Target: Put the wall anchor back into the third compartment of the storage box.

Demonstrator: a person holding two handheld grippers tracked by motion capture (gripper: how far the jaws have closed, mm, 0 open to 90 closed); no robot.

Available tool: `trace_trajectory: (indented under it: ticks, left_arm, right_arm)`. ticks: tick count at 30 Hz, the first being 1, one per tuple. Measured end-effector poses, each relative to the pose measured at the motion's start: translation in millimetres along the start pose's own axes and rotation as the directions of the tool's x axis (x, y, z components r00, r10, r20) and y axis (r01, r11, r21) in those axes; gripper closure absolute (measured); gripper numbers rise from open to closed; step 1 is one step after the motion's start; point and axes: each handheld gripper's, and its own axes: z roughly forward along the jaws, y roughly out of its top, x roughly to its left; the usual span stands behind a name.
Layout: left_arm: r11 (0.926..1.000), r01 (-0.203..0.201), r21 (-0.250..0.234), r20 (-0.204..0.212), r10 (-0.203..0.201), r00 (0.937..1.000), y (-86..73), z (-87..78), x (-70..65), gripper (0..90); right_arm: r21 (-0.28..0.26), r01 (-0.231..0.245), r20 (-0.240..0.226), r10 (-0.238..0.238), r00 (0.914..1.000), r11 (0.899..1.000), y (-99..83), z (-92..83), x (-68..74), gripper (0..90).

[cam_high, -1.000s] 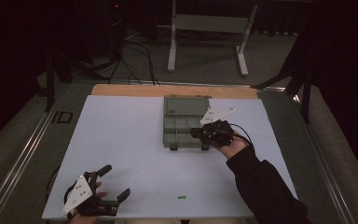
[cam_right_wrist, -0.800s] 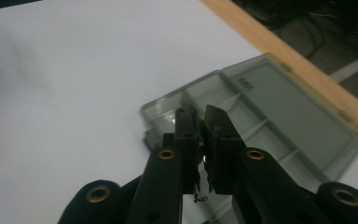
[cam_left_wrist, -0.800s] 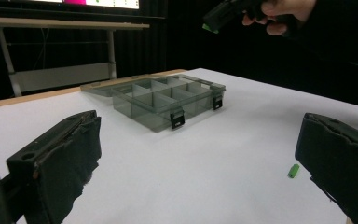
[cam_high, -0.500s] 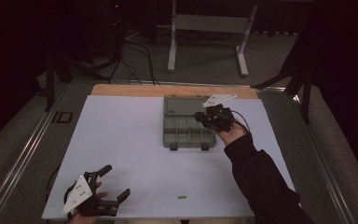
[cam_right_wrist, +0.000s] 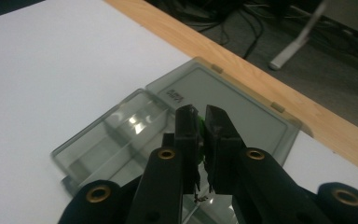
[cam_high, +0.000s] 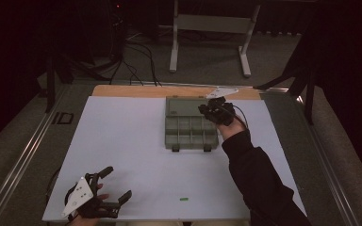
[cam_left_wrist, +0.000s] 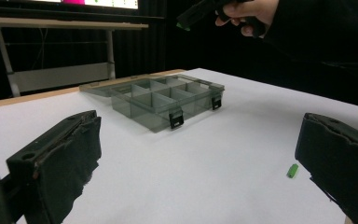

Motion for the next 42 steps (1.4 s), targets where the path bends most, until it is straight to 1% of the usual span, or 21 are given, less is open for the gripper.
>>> trace_trajectory:
  ticks: [2, 5, 6, 7, 10, 12, 14, 16, 19, 24, 27, 30, 31, 42]
  left_arm:
    - [1.0000, 0.000, 0.000, 0.001, 0.000, 1.0000, 0.0, 0.1, 0.1, 0.3]
    - [1.0000, 0.000, 0.000, 0.002, 0.000, 1.0000, 0.0, 0.1, -0.1, 0.2]
    - [1.0000, 0.000, 0.000, 0.002, 0.000, 1.0000, 0.0, 0.1, -0.1, 0.3]
    - [1.0000, 0.001, -0.001, 0.002, -0.001, 1.0000, 0.1, 0.0, 0.0, 0.3]
    - [1.0000, 0.002, -0.001, 0.003, -0.002, 1.0000, 0.0, -0.1, 0.1, 0.2]
    - [1.0000, 0.001, 0.001, 0.005, -0.001, 1.0000, 0.0, 0.0, 0.1, 0.2]
    - [1.0000, 0.002, 0.001, 0.007, -0.002, 1.0000, 0.0, 0.0, -0.1, 0.3]
    - [1.0000, 0.001, 0.002, 0.008, -0.001, 1.0000, 0.0, 0.1, -0.2, 0.2]
    - [1.0000, 0.003, 0.002, 0.008, -0.003, 1.0000, -0.1, 0.1, 0.0, 0.2]
    - [1.0000, 0.002, 0.005, 0.011, -0.002, 0.9999, -0.3, 0.2, 0.0, 0.2]
    - [1.0000, 0.003, 0.007, 0.012, -0.003, 0.9999, -0.4, 0.5, -0.3, 0.2]
    - [1.0000, 0.002, 0.006, 0.012, -0.002, 0.9999, -0.3, 0.5, -0.3, 0.2]
    - [1.0000, 0.002, 0.006, 0.012, -0.002, 0.9999, -0.3, 0.5, -0.2, 0.3]
    - [1.0000, 0.005, 0.007, 0.012, -0.005, 0.9999, -0.6, 0.4, -0.2, 0.2]
  right_arm:
    - [0.008, -0.023, 0.022, 0.023, 0.9995, 1.000, 0.0, 7.0, -1.2, 84.4]
    - [0.010, -0.044, 0.031, 0.043, 0.9986, 0.999, -0.1, 13.7, -2.0, 84.4]
    - [0.010, -0.044, 0.031, 0.043, 0.9986, 0.999, -0.1, 13.7, -2.0, 84.4]
    - [0.014, -0.043, 0.042, 0.042, 0.9982, 0.999, -0.5, 15.8, -2.0, 84.4]
    - [0.022, -0.061, 0.061, 0.059, 0.9964, 0.998, -3.0, 23.7, -2.0, 84.4]
    - [0.028, -0.073, 0.061, 0.071, 0.9956, 0.997, -4.9, 28.3, -2.7, 84.3]
    - [0.038, -0.074, 0.068, 0.071, 0.9951, 0.997, -7.3, 33.3, -2.9, 84.4]
    - [0.051, -0.087, 0.061, 0.084, 0.9946, 0.995, -10.5, 38.4, -3.2, 84.3]
    - [0.076, -0.097, 0.066, 0.092, 0.9935, 0.992, -16.7, 47.6, -2.8, 84.3]
    - [0.103, -0.107, 0.067, 0.101, 0.9927, 0.989, -25.3, 58.2, -4.2, 84.2]
    - [0.114, -0.108, 0.062, 0.101, 0.9929, 0.988, -30.0, 63.5, -6.1, 84.2]
    - [0.125, -0.120, 0.060, 0.113, 0.9918, 0.985, -33.6, 67.9, -6.6, 84.2]
    - [0.129, -0.116, 0.054, 0.110, 0.9925, 0.985, -35.0, 69.7, -7.4, 84.1]
    - [0.170, -0.126, 0.037, 0.122, 0.9919, 0.977, -44.5, 83.9, -7.3, 83.9]
